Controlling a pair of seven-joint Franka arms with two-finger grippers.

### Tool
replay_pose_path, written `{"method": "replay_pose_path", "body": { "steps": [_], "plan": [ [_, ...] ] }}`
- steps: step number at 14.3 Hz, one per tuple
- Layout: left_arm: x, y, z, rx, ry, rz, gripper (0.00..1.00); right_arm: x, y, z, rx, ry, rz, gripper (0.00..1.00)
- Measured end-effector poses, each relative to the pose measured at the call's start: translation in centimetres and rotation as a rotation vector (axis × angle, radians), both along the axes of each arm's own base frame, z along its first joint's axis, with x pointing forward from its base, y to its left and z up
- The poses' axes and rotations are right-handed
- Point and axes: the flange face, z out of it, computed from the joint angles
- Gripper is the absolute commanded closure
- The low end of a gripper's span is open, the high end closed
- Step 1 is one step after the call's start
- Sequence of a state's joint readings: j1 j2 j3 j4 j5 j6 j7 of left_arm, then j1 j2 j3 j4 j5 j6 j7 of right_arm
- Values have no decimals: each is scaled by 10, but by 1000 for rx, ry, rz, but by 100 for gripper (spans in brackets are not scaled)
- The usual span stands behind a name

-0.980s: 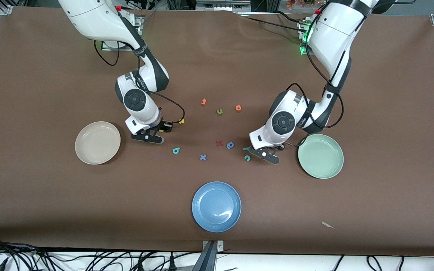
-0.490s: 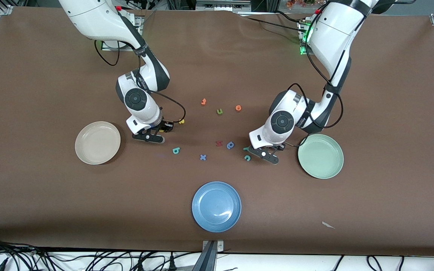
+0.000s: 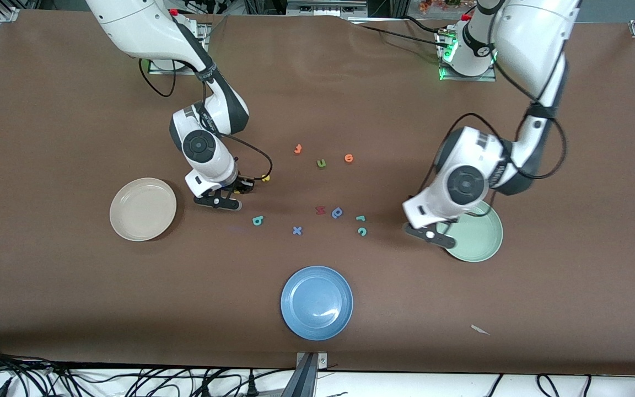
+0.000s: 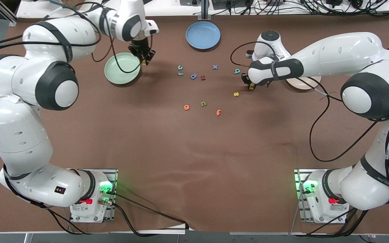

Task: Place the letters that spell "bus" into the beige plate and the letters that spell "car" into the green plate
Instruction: 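Release the c on the white plate while the left gripper releases the a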

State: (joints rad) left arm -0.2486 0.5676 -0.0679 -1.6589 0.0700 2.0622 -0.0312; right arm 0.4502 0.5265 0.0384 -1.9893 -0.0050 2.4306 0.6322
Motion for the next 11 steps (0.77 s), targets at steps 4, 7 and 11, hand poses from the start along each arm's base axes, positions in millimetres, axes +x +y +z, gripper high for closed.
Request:
{"method": "replay_pose_path", "body": {
  "steps": [4,7,11],
  "plan": [
    [6,61,-31,66,39,23,53,43,-33,60,-37,25,82,80],
    [3,66,-52,71,70,29,0,69,-113,81,-69,37,210,80],
    [1,35,-35,50,54,17,0,88,-223,82,-102,65,342,51]
  ]
}}
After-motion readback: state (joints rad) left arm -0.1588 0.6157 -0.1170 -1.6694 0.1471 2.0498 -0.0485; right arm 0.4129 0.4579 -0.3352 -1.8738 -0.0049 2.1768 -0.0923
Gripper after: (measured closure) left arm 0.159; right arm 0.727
